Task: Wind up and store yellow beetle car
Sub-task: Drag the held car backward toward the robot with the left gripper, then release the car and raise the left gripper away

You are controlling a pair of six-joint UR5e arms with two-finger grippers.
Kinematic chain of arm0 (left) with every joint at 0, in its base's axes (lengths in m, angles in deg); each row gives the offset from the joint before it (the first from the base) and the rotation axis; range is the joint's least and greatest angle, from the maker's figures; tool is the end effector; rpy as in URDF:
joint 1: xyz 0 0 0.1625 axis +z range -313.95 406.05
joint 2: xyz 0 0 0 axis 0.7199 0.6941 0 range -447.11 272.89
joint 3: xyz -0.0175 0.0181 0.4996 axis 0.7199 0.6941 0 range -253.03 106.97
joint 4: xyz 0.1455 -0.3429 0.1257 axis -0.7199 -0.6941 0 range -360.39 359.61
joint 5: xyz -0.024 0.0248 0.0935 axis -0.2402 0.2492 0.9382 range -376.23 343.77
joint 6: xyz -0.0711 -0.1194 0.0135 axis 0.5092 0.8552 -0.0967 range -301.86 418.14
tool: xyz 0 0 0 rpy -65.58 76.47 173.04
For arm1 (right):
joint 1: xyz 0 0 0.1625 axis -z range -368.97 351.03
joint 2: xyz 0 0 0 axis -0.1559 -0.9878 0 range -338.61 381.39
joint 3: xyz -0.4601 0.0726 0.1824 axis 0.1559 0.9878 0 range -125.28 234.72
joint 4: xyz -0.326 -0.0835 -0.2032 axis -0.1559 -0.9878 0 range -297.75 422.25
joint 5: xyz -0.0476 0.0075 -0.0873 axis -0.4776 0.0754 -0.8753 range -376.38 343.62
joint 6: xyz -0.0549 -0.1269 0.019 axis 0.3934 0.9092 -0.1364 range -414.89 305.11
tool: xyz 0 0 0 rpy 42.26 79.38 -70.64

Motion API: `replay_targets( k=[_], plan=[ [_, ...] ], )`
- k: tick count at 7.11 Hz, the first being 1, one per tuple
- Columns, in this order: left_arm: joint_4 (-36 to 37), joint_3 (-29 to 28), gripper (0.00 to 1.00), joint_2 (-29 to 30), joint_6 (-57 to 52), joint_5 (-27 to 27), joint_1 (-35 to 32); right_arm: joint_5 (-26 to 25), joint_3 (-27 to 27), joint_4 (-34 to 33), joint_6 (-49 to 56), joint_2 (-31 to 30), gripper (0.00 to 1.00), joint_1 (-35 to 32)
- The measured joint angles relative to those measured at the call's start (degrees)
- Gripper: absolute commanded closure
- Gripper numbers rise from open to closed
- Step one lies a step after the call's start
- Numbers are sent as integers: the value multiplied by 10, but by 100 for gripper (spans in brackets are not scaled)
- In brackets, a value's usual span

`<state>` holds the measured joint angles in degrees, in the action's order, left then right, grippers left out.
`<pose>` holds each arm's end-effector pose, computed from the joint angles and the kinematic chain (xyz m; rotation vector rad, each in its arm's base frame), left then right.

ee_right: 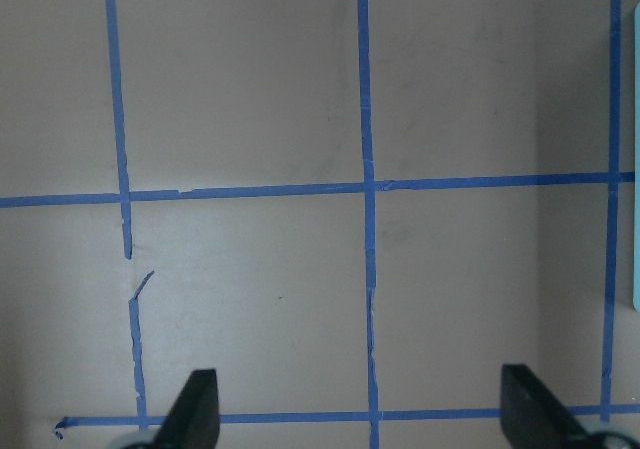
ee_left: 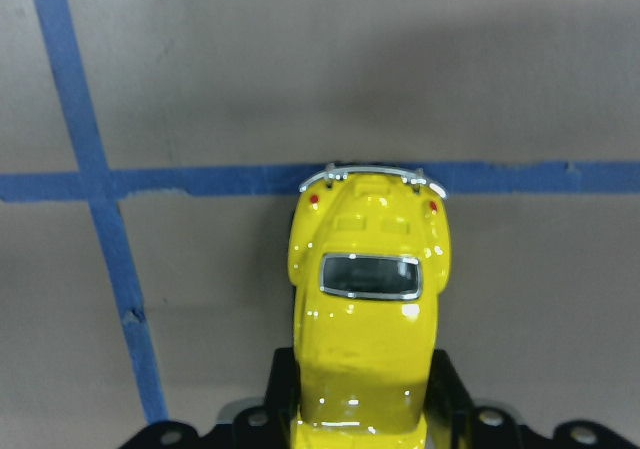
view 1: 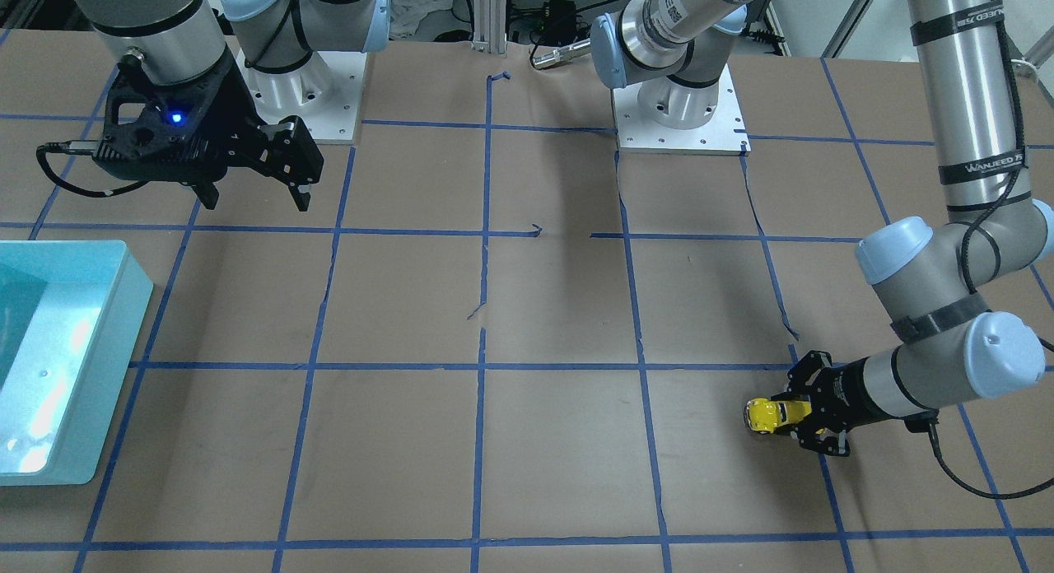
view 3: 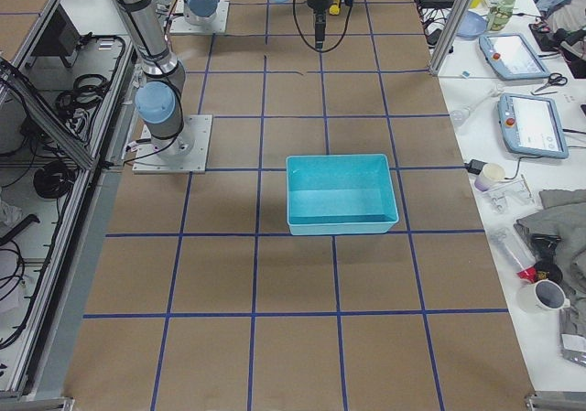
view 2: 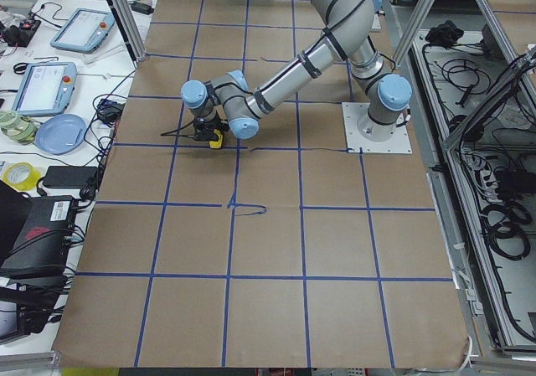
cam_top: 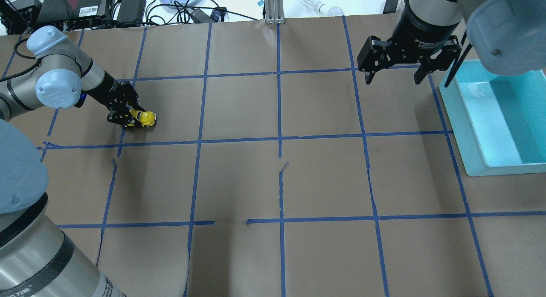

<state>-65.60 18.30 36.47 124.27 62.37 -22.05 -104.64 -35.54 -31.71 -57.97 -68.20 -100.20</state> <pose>0.0947 -0.6669 0.2154 2.1058 -2.1409 -0.3591 0.1478 -0.4779 0.5248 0.0488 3.1075 -0.0871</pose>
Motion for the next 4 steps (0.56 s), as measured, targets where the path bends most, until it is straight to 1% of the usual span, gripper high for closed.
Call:
replay_targets(
  k=[1,2,3,4],
  plan=[
    [-1,0,99,0,-1,0,1,0,0,0,0,0,0,0],
    [-1,1,100,1,-1,2,1,0,0,0,0,0,0,0],
    [-2,1,76,1,-1,3,2,0,0,0,0,0,0,0],
    [-2,1,35,1,-1,3,2,-1,0,0,0,0,0,0]
  ],
)
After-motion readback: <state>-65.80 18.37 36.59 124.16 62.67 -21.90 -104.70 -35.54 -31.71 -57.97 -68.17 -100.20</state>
